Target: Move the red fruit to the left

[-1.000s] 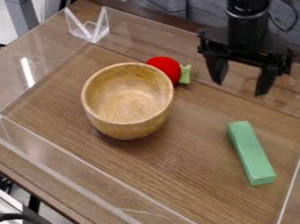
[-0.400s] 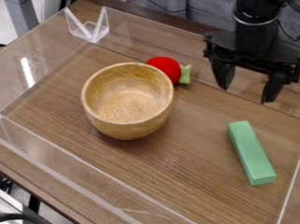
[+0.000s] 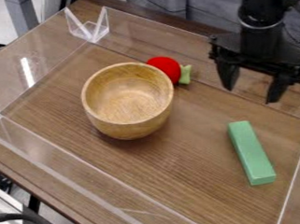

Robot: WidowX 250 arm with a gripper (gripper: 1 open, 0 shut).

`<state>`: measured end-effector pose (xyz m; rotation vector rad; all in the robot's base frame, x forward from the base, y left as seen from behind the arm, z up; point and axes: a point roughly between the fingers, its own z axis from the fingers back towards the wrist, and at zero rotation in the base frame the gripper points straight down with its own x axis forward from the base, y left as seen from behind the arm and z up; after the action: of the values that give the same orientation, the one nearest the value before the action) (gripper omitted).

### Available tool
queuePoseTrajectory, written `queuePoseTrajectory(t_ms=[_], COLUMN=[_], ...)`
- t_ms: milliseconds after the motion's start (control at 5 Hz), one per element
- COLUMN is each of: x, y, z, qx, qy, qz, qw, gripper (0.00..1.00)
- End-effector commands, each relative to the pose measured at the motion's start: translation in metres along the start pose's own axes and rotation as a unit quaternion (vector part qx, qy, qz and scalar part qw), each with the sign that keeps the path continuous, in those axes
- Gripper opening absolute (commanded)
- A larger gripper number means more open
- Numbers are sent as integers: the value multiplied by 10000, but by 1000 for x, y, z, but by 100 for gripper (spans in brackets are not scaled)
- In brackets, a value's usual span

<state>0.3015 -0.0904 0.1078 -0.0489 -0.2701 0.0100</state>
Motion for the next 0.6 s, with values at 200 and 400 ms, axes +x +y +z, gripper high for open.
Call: queuePoseTrajectory(t_ms=[200,400], x=[5,5], y=[12,-3], z=[11,11], qx=[-136,-161], qy=[-293,-300], qz=[-258,-506], qw=[9991,9981], gripper=[100,100])
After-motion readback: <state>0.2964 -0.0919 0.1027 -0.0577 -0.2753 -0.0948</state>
